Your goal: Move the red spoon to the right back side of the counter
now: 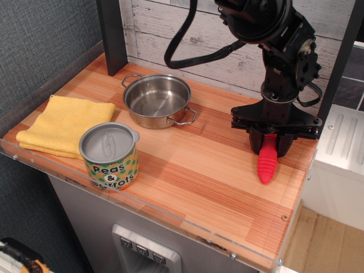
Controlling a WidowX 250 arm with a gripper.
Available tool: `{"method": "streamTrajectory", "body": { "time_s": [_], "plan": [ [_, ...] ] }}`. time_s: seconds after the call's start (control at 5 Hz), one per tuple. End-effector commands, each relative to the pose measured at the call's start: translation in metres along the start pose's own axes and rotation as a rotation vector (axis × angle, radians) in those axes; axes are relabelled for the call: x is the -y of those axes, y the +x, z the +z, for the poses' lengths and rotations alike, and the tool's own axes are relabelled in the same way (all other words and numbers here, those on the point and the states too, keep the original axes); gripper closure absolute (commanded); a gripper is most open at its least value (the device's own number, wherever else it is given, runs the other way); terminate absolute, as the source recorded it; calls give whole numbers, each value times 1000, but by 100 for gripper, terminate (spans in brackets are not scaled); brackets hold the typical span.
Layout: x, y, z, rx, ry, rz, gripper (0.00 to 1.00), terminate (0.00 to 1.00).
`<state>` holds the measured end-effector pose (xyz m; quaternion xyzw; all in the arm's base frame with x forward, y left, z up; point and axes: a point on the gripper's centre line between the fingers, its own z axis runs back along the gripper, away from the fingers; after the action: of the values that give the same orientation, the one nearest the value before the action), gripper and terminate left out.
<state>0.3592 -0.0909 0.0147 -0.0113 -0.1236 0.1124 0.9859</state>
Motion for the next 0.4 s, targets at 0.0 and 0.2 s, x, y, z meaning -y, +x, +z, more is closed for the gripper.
{"method": "streamTrajectory", "body": {
  "time_s": [0.0, 0.2],
  "plan": [
    [5, 8, 32, 50, 0, 47, 0, 0],
    [0, 12, 48, 75, -16, 70, 0, 0]
  ]
}}
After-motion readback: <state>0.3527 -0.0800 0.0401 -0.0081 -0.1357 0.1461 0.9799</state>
